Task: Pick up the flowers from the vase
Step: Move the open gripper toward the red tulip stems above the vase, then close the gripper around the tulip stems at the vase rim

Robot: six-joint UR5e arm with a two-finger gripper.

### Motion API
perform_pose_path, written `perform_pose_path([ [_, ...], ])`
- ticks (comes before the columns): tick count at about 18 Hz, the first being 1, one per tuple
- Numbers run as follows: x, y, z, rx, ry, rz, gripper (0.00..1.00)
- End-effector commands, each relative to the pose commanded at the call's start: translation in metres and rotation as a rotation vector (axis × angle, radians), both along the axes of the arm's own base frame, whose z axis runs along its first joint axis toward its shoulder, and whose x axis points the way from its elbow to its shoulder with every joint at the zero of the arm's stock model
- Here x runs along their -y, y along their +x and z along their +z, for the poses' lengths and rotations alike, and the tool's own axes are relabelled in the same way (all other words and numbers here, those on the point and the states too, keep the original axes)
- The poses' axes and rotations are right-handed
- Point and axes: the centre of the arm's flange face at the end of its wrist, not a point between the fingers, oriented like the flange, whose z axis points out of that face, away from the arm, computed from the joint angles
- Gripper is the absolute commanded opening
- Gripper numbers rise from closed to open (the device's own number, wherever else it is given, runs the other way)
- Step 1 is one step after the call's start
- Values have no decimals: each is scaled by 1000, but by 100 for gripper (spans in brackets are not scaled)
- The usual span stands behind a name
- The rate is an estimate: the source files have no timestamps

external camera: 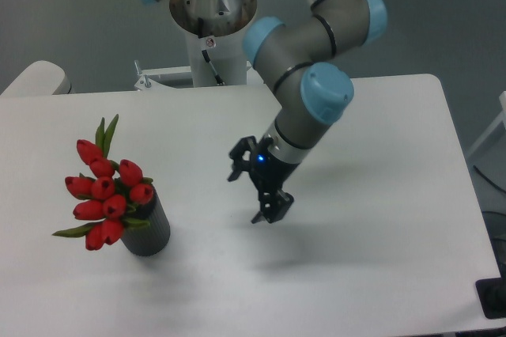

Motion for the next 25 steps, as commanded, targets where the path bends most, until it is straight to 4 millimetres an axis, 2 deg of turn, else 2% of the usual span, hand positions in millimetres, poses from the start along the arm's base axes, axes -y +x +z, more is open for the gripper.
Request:
perform_pose_path([
  [3,-6,10,13,67,33,50,100],
  [7,-21,32,18,122,53,49,100],
  [10,-33,43,21,234,96,78,100],
  [13,-39,47,16,320,121,95,100],
  [19,-51,61,-2,342,98,67,100],
  [25,-68,86,-8,354,117,17,100],
])
